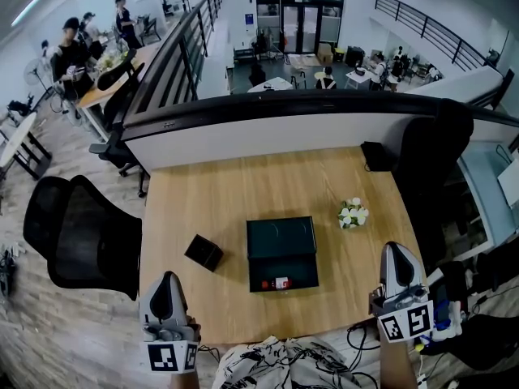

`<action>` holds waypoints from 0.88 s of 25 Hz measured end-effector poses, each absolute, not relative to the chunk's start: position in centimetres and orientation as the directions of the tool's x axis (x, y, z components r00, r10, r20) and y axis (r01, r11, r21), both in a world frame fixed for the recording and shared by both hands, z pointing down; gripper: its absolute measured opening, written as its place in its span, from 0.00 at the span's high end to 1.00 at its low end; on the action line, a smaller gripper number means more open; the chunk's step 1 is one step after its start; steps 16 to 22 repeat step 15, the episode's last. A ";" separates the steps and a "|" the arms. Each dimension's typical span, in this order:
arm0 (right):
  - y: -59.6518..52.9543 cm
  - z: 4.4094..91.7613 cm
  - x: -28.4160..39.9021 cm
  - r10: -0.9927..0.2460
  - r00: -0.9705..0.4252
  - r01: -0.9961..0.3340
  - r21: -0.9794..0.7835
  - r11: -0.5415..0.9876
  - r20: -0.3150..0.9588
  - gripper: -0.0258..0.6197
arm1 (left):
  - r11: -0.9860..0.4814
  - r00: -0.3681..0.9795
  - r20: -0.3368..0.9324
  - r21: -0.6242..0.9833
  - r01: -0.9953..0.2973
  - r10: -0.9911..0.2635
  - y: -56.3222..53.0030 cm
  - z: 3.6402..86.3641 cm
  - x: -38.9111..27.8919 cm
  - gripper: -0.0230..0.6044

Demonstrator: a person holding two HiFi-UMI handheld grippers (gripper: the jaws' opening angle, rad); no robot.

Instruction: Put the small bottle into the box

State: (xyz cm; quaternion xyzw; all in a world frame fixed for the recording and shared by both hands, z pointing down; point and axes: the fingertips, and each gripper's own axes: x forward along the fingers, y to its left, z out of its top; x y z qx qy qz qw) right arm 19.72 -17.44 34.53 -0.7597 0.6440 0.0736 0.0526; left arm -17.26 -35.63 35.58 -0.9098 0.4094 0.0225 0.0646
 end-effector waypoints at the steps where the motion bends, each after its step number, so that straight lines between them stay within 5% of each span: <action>1: -17.5 34.5 19.7 -0.971 0.158 -0.986 0.015 -0.163 -0.179 0.95 | -0.657 0.664 -0.094 -0.099 -0.748 -0.742 -35.6 35.6 -17.2 0.96; 22: -18.5 34.9 19.5 -0.975 0.149 -0.988 0.016 -0.154 -0.168 0.95 | -0.663 0.671 -0.090 -0.105 -0.741 -0.736 -36.1 35.6 -16.9 0.96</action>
